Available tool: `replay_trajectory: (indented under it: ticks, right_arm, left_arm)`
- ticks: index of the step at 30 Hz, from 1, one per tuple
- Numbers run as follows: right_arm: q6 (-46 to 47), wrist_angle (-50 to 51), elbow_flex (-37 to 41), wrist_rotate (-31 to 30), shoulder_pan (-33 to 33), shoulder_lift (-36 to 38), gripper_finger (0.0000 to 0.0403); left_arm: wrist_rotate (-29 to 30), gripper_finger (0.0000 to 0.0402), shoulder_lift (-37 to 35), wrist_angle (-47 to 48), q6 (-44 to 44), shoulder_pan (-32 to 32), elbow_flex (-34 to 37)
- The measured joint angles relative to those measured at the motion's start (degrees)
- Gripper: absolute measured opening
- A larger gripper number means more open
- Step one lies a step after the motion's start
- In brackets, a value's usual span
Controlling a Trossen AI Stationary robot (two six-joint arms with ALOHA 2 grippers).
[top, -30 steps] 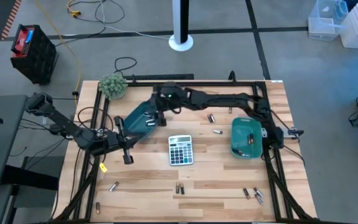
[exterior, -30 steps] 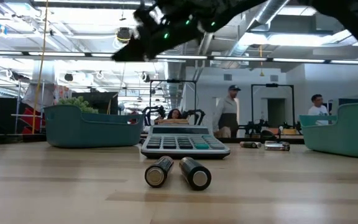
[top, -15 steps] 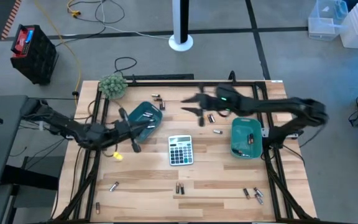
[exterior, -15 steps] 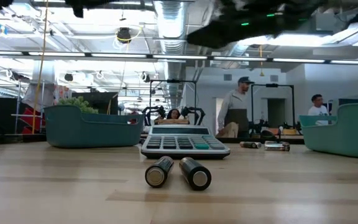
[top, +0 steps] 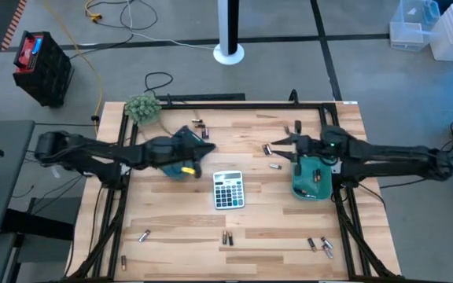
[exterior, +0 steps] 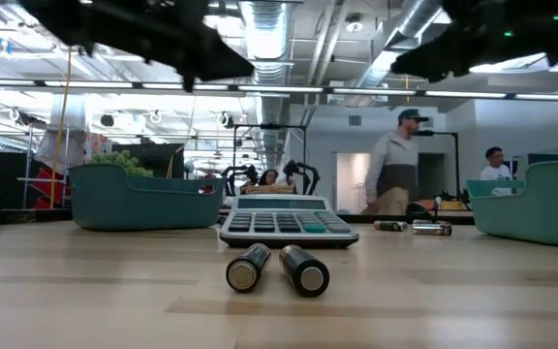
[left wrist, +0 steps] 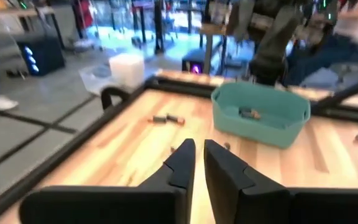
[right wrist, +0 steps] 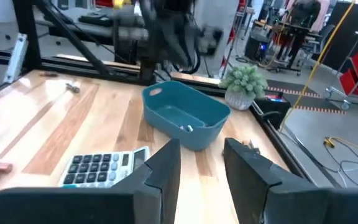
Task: Sort batteries
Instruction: Put the silver/black battery into the blue bin
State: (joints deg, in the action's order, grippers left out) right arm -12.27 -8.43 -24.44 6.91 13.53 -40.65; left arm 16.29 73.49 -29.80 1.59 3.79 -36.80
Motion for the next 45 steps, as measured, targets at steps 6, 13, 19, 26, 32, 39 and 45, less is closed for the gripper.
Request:
replay_trajectory:
  ticks: [6,13,19,26,32,39,45]
  right_arm:
    - [2.0,2.5,2.8,0.0,0.1,4.5,0.0139]
    - [6.6,8.7,3.3,0.0,-3.2,4.8,0.0139]
    - [6.5,9.5,3.3,-5.3,-11.1,5.8,0.0139]
    - [5.9,9.3,3.3,-17.3,-19.5,11.3,0.0139]
    - [4.4,9.1,3.3,-25.9,-23.5,16.0,0.0139]
    - [5.4,9.5,3.3,-27.0,-25.3,16.7,0.0139]
    - [6.2,9.9,3.2,-27.9,-25.5,16.7,0.0139]
  left_arm:
    - [-7.5,0.0075,12.2,4.0,-3.4,1.5,-10.3]
    - [-8.6,0.0139,24.7,20.3,-10.2,2.1,-29.0]
    - [-11.4,0.0164,35.2,33.2,-12.3,5.4,-43.0]
    - [-21.2,0.0155,43.4,32.5,-12.9,8.0,-50.7]
    - [-23.6,0.0157,51.8,32.3,-11.8,8.1,-58.5]
    - [-25.6,0.0163,59.5,37.0,-13.4,8.0,-68.8]
    - [-29.6,0.0163,63.4,39.4,-15.1,7.6,-73.3]
